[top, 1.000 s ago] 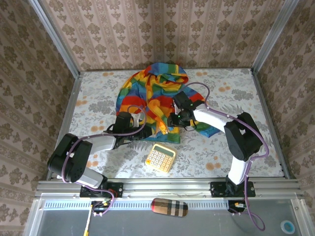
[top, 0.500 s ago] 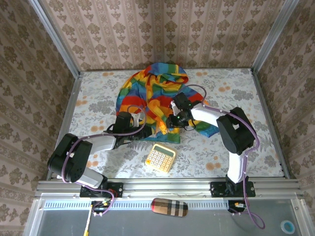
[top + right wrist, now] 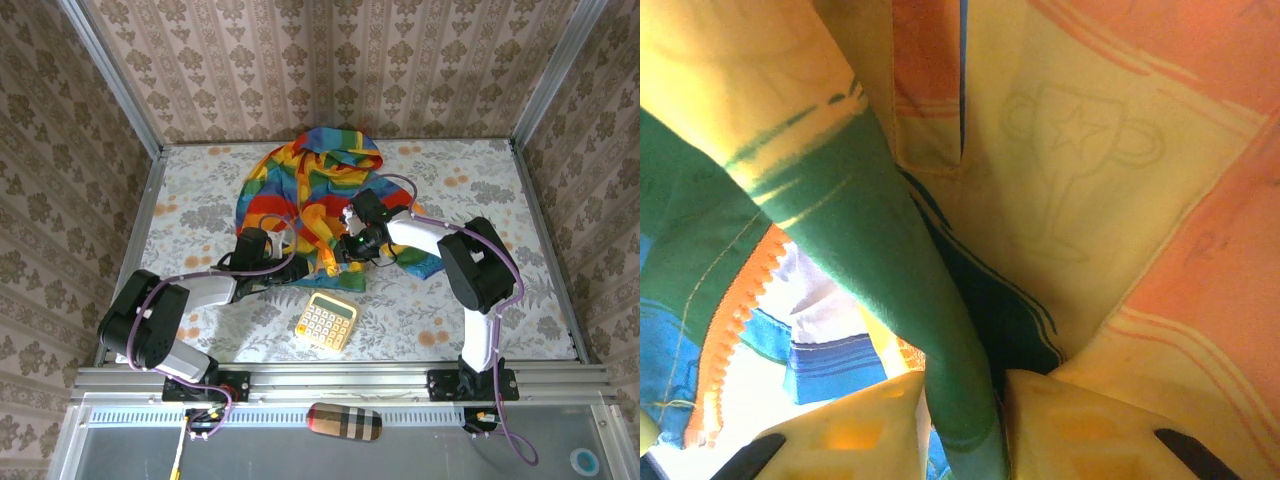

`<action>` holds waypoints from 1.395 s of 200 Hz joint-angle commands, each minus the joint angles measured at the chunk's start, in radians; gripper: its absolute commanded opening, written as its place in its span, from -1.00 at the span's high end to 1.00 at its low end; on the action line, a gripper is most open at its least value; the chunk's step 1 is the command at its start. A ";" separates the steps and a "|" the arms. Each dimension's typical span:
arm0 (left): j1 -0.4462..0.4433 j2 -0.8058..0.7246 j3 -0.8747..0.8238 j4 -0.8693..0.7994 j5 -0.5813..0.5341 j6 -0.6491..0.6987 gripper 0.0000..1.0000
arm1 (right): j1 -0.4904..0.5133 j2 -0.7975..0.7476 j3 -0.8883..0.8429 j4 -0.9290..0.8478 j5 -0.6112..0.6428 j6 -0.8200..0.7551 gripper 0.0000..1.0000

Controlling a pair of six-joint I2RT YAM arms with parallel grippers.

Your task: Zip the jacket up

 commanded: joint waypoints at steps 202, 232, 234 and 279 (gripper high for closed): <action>0.121 -0.345 -0.014 -0.092 -0.039 0.028 1.00 | 0.048 -0.202 0.019 0.068 -0.125 0.087 1.00; 0.129 -0.395 -0.038 -0.012 -0.050 0.002 1.00 | 0.049 -0.219 -0.008 0.157 -0.171 0.129 1.00; 0.129 -0.397 -0.038 -0.007 -0.051 0.001 1.00 | 0.049 -0.220 -0.009 0.159 -0.173 0.131 1.00; 0.135 -0.405 -0.072 0.149 -0.061 -0.027 1.00 | 0.051 -0.215 -0.019 0.231 -0.206 0.165 1.00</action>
